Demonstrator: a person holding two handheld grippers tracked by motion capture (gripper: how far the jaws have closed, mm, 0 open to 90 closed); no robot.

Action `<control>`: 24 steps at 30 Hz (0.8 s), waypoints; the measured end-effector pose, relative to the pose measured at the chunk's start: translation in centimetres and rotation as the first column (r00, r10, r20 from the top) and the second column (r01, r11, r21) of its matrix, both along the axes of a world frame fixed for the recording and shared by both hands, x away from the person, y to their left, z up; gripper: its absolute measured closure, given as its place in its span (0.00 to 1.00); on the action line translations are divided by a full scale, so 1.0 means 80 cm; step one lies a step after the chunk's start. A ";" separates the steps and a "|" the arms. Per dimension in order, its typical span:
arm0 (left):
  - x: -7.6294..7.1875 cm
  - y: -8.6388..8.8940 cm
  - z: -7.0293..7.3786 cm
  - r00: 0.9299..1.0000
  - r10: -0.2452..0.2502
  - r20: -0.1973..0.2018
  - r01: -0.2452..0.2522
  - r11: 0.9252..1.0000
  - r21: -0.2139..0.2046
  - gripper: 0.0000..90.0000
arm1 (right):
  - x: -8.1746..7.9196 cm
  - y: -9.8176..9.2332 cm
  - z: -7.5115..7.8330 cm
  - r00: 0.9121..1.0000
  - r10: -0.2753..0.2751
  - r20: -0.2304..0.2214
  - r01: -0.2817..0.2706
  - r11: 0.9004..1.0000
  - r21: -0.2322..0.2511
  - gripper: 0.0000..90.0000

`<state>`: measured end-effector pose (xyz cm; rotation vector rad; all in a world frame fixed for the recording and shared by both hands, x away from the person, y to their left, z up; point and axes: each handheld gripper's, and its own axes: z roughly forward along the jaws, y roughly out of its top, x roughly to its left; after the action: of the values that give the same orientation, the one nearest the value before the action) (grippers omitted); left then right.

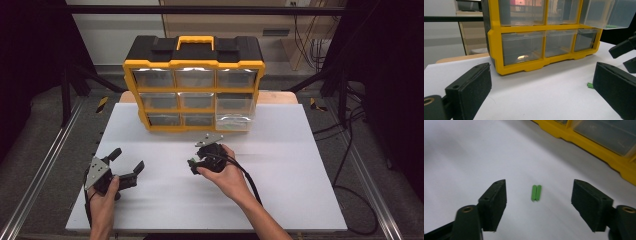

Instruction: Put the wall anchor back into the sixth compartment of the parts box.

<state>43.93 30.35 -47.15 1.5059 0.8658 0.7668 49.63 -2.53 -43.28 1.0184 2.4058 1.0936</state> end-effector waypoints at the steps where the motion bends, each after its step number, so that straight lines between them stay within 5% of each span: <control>1: 0.000 0.000 -0.001 1.000 -0.003 -0.004 0.003 1.000 0.011 0.02 | 0.003 -0.003 -0.007 1.000 -0.007 -0.012 0.007 1.000 -0.008 0.35; 10: 0.002 -0.002 0.000 1.000 -0.003 -0.002 0.003 1.000 0.015 0.02 | 0.015 -0.012 -0.019 0.999 -0.027 -0.031 0.027 1.000 -0.014 0.50; 21: 0.004 -0.005 -0.001 1.000 -0.016 -0.006 0.016 1.000 0.018 0.02 | 0.035 -0.002 -0.047 0.994 -0.040 -0.099 0.046 0.997 0.056 0.76; 24: 0.006 -0.006 -0.002 1.000 -0.018 -0.011 0.019 1.000 0.023 0.02 | 0.036 0.003 -0.053 0.994 -0.039 -0.097 0.043 0.998 0.038 0.79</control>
<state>44.42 29.89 -47.31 1.5373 0.8525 0.7580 52.50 -2.26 -47.51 1.1537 2.4355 1.1066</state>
